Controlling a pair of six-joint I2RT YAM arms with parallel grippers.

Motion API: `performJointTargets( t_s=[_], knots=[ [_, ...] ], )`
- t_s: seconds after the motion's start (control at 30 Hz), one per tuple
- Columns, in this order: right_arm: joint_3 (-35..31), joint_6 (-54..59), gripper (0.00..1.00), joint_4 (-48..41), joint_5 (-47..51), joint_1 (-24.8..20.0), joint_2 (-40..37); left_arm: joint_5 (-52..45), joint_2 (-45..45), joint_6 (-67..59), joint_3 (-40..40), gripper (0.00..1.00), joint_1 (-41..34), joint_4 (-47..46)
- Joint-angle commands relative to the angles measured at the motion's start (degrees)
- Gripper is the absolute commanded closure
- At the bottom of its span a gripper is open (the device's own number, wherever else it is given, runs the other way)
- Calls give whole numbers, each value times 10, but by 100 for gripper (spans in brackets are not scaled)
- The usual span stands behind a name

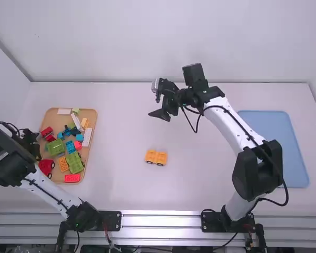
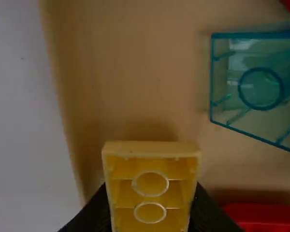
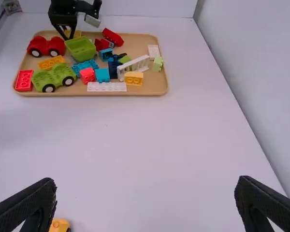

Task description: Assemble lego blocks to make yellow taxi

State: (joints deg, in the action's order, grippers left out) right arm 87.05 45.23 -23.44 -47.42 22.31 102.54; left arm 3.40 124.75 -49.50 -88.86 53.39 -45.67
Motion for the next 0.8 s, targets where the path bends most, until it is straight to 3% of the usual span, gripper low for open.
performJointTargets(
  t_s=[0.0,0.07,0.23,0.37,0.5,0.77],
  knots=[
    [11,1,1,0,-5,-1,-10,25,7,37,1,73,-3,5],
    [11,0,1,0,-5,-3,-10,18,6,42,-11,72,-6,-5],
    [11,0,2,5,-5,-3,-10,-41,-3,47,-98,87,-22,-112],
    [11,1,2,7,-5,-3,-10,-117,-15,46,-178,86,-44,-200],
    [11,0,1,14,-5,-3,-10,-192,-50,14,-214,98,-82,-249],
    [11,-4,2,33,-5,-3,-10,-296,-147,-31,-213,98,-206,-225]
  ],
)
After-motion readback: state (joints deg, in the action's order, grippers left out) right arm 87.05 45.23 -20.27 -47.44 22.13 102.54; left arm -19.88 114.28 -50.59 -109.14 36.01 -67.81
